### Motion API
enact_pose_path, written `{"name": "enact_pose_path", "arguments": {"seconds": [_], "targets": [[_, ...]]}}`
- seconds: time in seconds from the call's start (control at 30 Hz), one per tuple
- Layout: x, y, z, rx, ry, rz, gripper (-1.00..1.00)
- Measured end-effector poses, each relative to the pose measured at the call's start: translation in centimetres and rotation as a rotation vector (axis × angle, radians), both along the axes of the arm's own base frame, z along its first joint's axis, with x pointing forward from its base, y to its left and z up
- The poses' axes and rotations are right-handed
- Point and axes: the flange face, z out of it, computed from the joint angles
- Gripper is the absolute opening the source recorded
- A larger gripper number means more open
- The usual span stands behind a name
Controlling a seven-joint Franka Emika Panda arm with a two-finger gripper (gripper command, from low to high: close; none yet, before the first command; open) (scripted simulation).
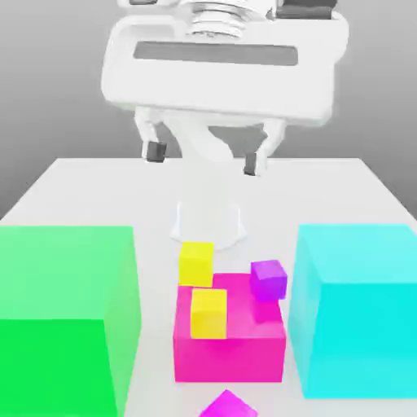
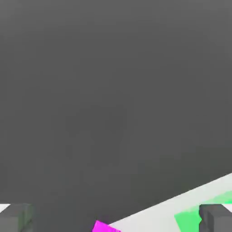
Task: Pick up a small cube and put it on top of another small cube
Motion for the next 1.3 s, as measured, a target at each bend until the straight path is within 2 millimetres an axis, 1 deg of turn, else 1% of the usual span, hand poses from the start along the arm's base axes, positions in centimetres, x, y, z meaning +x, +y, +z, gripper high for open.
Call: {"name": "enact_pose_path", "arguments": {"seconds": [0.1, 0.23, 0.33, 0.47, 0.6, 0.63, 0.8, 0.83, 0.87, 0.9, 1.0, 1.03, 1.1, 1.23, 1.3], "targets": [[1.2, -0.1, -5.2, 0.03, 0.064, -0.065, 0.0], [1.9, 0.1, -12.1, 0.079, 0.148, -0.149, 0.0], [1.8, 0.6, -17.1, 0.122, 0.209, -0.212, 0.0], [1.1, 1.4, -23.3, 0.187, 0.29, -0.298, 0.0], [1.0, 1.6, -29.2, 0.203, 0.307, -0.319, 0.0], [0.9, 1.7, -30.5, 0.203, 0.308, -0.319, -1.0], [0.9, 1.7, -30.4, 0.204, 0.306, -0.319, -1.0], [0.9, 1.7, -31.1, 0.204, 0.307, -0.319, -1.0], [0.9, 1.7, -30.6, 0.204, 0.307, -0.32, -1.0], [0.9, 1.7, -29.6, 0.205, 0.306, -0.32, -1.0], [0.9, 1.6, -25.8, 0.204, 0.308, -0.32, -1.0], [0.7, 0.8, -24.9, 0.2, 0.319, -0.33, -1.0], [0.0, 0.7, -23.0, 0.198, 0.325, -0.364, -1.0], [-2.1, 2.2, -19.4, 0.203, 0.317, -0.446, -1.0], [-3.4, 3.3, -17.7, 0.208, 0.311, -0.484, -1.0]]}}
